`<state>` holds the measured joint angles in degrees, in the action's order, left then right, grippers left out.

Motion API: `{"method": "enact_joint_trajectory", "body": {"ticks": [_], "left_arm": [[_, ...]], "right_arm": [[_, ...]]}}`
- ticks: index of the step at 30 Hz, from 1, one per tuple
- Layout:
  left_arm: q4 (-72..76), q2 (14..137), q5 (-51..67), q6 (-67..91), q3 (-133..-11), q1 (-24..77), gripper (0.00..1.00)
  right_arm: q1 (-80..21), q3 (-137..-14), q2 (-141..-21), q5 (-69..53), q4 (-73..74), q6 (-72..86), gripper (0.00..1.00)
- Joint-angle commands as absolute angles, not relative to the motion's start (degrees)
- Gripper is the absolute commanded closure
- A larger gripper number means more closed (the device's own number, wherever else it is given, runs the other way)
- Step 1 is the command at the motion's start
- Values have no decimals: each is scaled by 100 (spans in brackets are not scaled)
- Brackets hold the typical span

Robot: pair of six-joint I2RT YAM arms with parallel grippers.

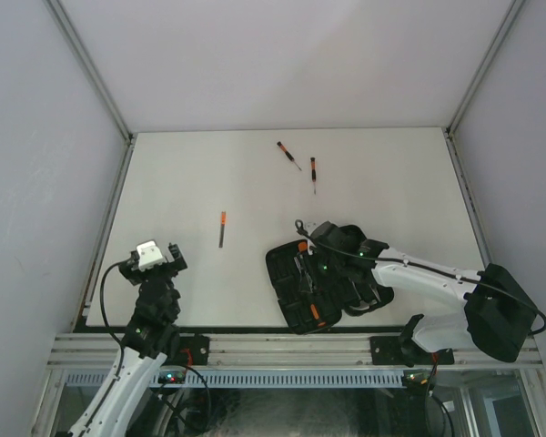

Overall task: Sort the tools into containers
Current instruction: Adjust the screwdriver in the storage box.

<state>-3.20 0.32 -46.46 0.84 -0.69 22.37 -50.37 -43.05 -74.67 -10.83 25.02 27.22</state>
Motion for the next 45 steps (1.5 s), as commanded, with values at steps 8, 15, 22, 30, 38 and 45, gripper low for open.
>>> {"method": "enact_joint_trajectory", "body": {"ticks": [8,15,22,30,38,45], "left_arm": [[-211,-752,-4775,53,351,2204,0],[-239,-798,-4779,53,358,2206,0],[-237,-791,-4783,53,352,2205,0],[-237,-792,-4781,53,352,2199,0],[-237,-797,-4784,48,352,2206,0],[-237,-792,-4785,59,352,2206,0]], "right_arm": [[-5089,-4439,-7504,-666,2649,2631,68],[-5295,-4553,-7743,-397,2811,2819,71],[-5621,-4567,-7884,-91,2954,3144,76],[-5858,-4601,-8240,230,3031,3476,90],[-6152,-4605,-8674,603,3234,3674,100],[-6401,-4602,-9001,651,3383,3839,100]]}}
